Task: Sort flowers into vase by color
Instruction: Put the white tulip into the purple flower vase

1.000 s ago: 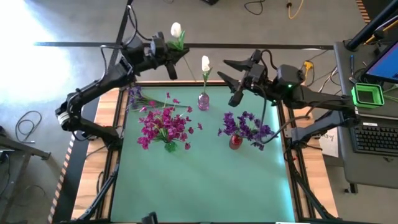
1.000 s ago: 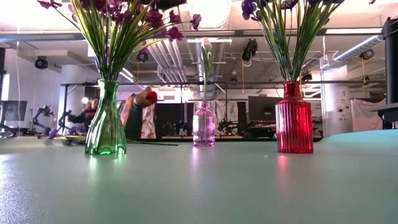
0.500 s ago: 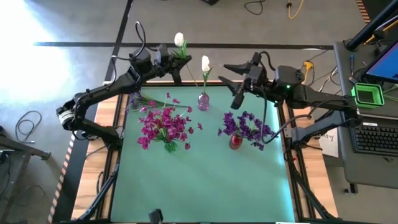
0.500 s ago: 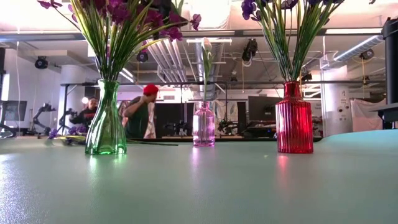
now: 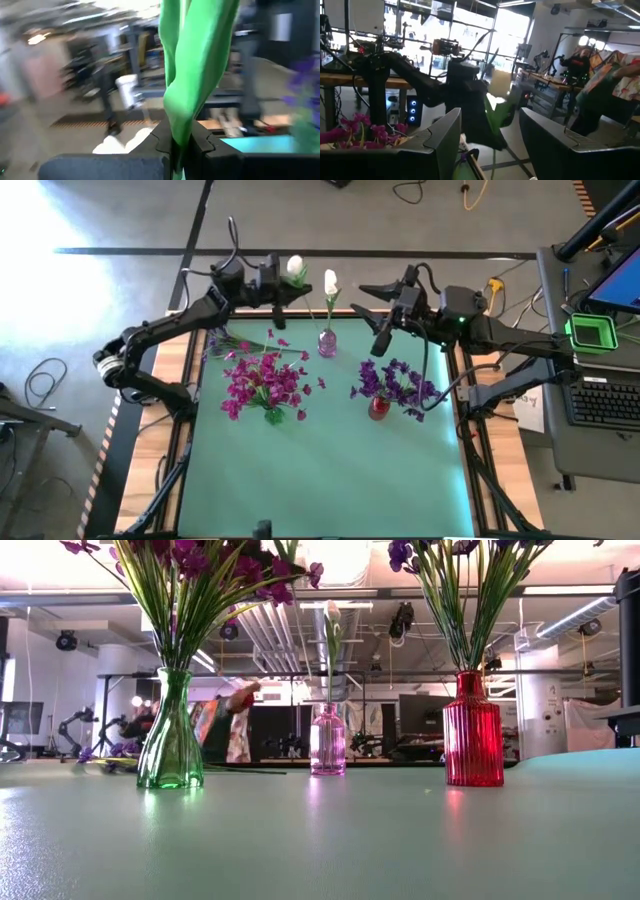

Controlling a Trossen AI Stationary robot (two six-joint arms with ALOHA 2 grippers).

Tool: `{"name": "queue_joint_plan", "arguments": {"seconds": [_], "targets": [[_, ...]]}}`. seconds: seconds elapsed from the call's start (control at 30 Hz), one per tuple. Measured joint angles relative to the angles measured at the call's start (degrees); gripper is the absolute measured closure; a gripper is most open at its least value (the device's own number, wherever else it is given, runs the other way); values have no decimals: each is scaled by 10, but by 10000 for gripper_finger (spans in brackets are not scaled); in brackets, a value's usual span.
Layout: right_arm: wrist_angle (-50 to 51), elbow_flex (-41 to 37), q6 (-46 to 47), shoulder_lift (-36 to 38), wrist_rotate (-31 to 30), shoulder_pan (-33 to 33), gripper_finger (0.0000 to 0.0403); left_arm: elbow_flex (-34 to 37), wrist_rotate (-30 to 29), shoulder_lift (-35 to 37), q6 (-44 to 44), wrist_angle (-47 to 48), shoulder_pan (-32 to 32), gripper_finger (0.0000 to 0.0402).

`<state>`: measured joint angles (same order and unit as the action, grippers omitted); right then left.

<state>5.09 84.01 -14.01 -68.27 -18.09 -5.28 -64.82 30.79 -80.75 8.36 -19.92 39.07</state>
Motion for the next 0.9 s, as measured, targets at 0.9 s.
{"name": "queue_joint_plan", "arguments": {"seconds": [0.9], "targets": [[6, -8, -26, -2, 0, 0, 209, -1, 86, -79, -18, -95, 22, 401]]}}
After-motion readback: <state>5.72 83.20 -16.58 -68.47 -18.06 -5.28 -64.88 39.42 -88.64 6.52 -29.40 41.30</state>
